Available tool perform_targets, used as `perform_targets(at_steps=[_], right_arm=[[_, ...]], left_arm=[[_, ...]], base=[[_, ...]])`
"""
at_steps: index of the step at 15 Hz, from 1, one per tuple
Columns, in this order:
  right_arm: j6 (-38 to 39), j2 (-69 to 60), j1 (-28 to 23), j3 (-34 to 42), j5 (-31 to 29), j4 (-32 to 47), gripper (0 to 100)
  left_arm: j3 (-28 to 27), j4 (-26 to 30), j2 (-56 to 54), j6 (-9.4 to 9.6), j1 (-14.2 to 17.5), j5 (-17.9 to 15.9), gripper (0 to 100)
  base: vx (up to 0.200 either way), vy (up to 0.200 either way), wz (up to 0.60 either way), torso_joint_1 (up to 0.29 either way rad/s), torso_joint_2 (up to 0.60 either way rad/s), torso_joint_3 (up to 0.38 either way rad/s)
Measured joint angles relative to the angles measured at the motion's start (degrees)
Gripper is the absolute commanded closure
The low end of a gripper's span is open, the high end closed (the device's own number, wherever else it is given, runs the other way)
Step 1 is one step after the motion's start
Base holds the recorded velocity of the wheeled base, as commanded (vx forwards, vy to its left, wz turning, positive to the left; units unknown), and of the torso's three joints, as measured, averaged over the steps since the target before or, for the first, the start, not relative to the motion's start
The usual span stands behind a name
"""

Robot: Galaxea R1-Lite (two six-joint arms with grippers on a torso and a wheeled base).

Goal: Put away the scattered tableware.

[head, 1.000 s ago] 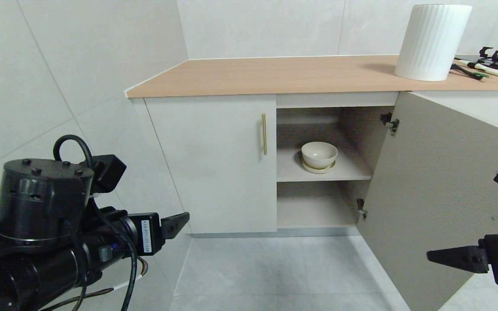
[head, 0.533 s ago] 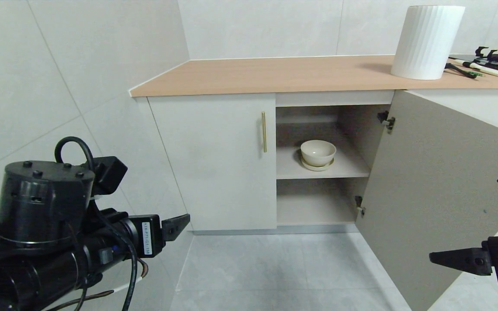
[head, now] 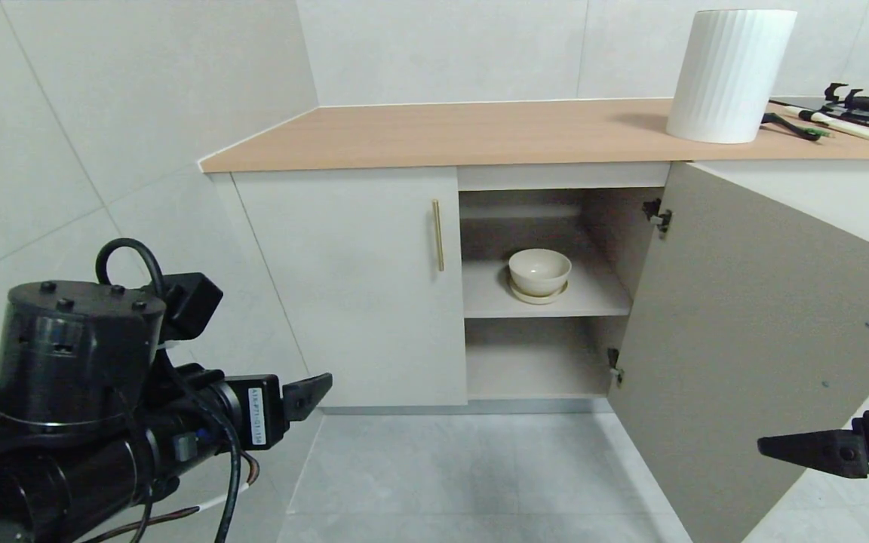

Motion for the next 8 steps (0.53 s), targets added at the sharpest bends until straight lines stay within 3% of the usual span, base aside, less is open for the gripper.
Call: perform_targets(at_steps=[7,8], right_arm=[[-0.1,0.4,-2.4,-0.6,0.0,1.4,0],[-0.1,0.4,-2.9,-0.6,0.0,1.4,0]], left_arm=[[0.0,0.0,0.0,0.0,0.0,0.0,0],[0.1,0.1,0.0,0.0,0.0,0.0,0]], base=[[0.0,-0.2,0.0,0.009,0.0,0.004],[0.0,0.0,0.0,0.0,0.0,0.0]])
